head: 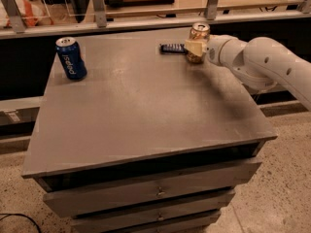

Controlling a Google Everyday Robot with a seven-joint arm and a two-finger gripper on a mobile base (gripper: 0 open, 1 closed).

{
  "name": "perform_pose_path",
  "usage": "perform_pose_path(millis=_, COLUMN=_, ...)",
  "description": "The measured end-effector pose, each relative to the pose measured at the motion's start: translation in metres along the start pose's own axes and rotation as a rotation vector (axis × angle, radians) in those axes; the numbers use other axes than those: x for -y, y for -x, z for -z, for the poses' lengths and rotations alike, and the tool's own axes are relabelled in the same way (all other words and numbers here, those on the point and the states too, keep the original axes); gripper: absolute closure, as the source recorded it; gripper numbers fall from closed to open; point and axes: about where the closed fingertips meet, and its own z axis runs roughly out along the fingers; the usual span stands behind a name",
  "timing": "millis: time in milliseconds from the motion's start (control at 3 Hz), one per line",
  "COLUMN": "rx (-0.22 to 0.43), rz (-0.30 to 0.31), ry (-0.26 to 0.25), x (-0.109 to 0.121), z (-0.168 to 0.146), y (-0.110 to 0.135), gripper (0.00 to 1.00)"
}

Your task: Move orange can near rxbar blueberry

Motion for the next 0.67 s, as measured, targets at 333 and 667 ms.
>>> perform_pose_path(millis=333, rx=-0.003, rz=0.002, ry=0.000, x=-0.0010, z=0.0001, y=-0.0018, gripper=0.12)
perform_pose_path(millis=667, rx=-0.003, rz=0.000, ry=-0.001, x=-0.0014, z=-0.0003, y=-0.0025, gripper=0.00)
